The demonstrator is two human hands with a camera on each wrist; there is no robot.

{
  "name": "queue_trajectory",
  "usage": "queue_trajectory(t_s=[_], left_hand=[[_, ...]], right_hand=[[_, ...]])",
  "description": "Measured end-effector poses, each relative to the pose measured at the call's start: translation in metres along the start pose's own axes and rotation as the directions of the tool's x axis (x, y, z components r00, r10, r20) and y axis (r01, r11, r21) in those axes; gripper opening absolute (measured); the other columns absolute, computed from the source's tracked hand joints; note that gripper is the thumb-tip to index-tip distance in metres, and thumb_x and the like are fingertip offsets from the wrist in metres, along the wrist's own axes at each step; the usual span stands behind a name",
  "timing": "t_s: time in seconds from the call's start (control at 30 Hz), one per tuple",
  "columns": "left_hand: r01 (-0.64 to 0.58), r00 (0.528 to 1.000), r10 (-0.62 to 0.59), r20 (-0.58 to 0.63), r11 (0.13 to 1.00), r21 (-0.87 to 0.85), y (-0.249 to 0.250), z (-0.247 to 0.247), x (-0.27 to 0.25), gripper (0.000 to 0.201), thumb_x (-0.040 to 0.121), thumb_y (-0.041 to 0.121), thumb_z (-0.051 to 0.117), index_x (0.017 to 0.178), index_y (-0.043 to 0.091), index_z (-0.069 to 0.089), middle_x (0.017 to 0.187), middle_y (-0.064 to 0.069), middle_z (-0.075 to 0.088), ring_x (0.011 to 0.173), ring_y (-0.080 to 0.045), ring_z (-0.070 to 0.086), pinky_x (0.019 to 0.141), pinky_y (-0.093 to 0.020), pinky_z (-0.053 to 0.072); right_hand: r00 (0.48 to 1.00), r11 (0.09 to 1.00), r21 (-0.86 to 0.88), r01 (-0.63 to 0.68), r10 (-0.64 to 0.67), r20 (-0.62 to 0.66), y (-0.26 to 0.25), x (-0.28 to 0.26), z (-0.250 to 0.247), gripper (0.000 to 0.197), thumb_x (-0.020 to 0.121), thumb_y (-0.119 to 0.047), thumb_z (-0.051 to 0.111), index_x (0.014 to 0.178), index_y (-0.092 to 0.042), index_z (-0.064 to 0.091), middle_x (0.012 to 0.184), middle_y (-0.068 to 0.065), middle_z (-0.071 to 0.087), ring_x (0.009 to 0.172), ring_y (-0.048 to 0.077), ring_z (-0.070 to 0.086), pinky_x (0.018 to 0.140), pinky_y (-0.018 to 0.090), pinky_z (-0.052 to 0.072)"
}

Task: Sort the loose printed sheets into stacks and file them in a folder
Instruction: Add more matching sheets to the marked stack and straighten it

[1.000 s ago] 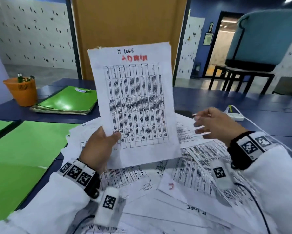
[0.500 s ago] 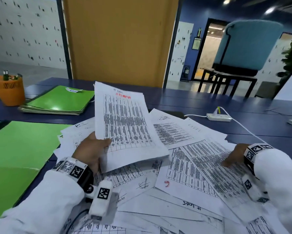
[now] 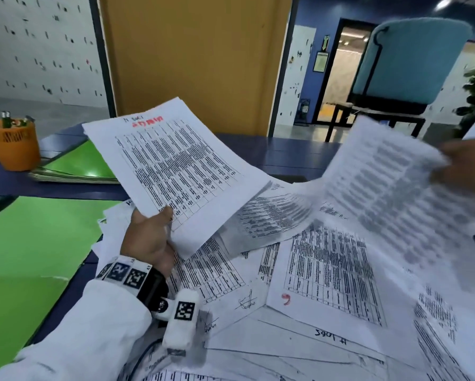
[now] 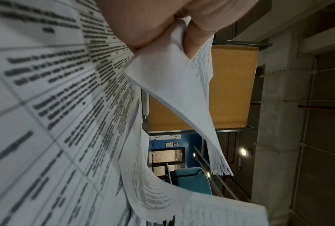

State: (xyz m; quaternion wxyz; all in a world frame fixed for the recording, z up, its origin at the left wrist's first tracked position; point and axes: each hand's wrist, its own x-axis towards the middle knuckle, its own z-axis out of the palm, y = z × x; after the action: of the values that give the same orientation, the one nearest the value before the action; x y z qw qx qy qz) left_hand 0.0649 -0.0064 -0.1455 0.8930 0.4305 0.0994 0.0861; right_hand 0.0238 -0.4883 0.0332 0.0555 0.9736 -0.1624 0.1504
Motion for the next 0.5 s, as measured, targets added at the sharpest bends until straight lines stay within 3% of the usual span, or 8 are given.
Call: queue_trajectory(t_s=[0.07,0.13,0.2,0.23,0.3,0.4,0.43,0.5], left_hand=[[-0.016,1.0,0.017,0.005,0.999,-0.042,0.002,0.001,-0.002,0.041,0.104,0.0,0.052,0.139,0.02,0.055,0.123,-0.003,0.073,0.107,-0.025,0.072,0.086,-0.045,0.059],[-0.038,0.999,0.04,0.025,0.997,-0.066,0.005,0.002,-0.004,0.039,0.104,-0.001,0.051,0.136,0.02,0.056,0.121,-0.002,0.074,0.104,-0.024,0.074,0.081,-0.043,0.06],[-0.062,0.997,0.067,0.044,0.993,-0.098,0.006,-0.004,-0.003,0.042,0.104,-0.002,0.05,0.14,0.02,0.053,0.123,-0.003,0.074,0.103,-0.023,0.075,0.074,-0.042,0.062],[-0.071,0.995,0.079,0.06,0.99,-0.122,0.008,-0.008,-0.001,0.045,0.103,-0.002,0.05,0.143,0.02,0.051,0.125,-0.004,0.073,0.104,-0.025,0.075,0.073,-0.045,0.063],[-0.062,0.992,0.082,0.097,0.978,-0.197,0.013,-0.019,0.002,0.057,0.098,0.004,0.062,0.149,0.023,0.045,0.133,-0.007,0.069,0.112,-0.032,0.072,0.079,-0.058,0.061],[0.033,0.998,-0.005,0.07,0.911,-0.41,0.027,-0.034,0.02,0.114,0.072,0.014,0.09,0.161,0.019,0.019,0.155,-0.018,0.048,0.122,-0.036,0.066,0.081,-0.058,0.061],[0.067,0.997,-0.046,0.057,0.884,-0.462,0.03,-0.039,0.027,0.11,0.075,0.013,0.087,0.161,0.015,0.019,0.158,-0.02,0.043,0.124,-0.035,0.065,0.079,-0.056,0.062],[0.073,0.997,-0.062,0.039,0.901,-0.428,0.036,-0.046,0.032,0.087,0.077,0.017,0.081,0.152,0.007,0.038,0.156,-0.02,0.047,0.119,-0.029,0.069,0.074,-0.047,0.065]], right_hand=[[0.991,0.996,0.001,0.091,-0.09,-0.094,-0.007,0.002,-0.032,0.018,0.082,-0.016,0.074,0.078,-0.013,0.057,0.07,0.012,0.057,0.069,0.032,0.054,0.066,0.04,0.046],[0.971,0.982,-0.037,0.186,-0.189,-0.148,-0.02,0.007,-0.061,0.026,0.076,-0.032,0.081,0.078,-0.022,0.057,0.07,0.006,0.059,0.069,0.032,0.056,0.062,0.042,0.047],[0.954,0.964,-0.079,0.253,-0.262,-0.149,-0.032,0.019,-0.087,0.035,0.065,-0.054,0.083,0.087,-0.04,0.06,0.072,-0.002,0.061,0.072,0.032,0.057,0.065,0.042,0.05],[0.944,0.953,-0.084,0.293,-0.302,-0.136,-0.047,0.015,-0.102,0.032,0.065,-0.052,0.084,0.086,-0.048,0.061,0.073,-0.005,0.061,0.075,0.032,0.058,0.072,0.043,0.051],[0.93,0.929,-0.116,0.35,-0.36,-0.078,-0.085,-0.007,-0.131,0.022,0.073,-0.038,0.084,0.083,-0.044,0.065,0.075,-0.005,0.059,0.081,0.03,0.057,0.082,0.043,0.048],[0.923,0.91,-0.159,0.383,-0.383,0.031,-0.135,-0.016,-0.148,0.016,0.08,-0.036,0.078,0.08,-0.034,0.062,0.077,-0.006,0.059,0.082,0.025,0.055,0.079,0.034,0.042],[0.909,0.893,-0.171,0.416,-0.406,0.094,-0.153,-0.012,-0.146,0.015,0.08,-0.037,0.077,0.083,-0.034,0.063,0.079,-0.007,0.06,0.082,0.022,0.057,0.08,0.034,0.045],[0.873,0.864,-0.17,0.473,-0.435,0.221,-0.187,0.004,-0.119,0.013,0.081,-0.035,0.076,0.085,-0.035,0.064,0.08,-0.01,0.06,0.076,0.016,0.056,0.079,0.034,0.048]])
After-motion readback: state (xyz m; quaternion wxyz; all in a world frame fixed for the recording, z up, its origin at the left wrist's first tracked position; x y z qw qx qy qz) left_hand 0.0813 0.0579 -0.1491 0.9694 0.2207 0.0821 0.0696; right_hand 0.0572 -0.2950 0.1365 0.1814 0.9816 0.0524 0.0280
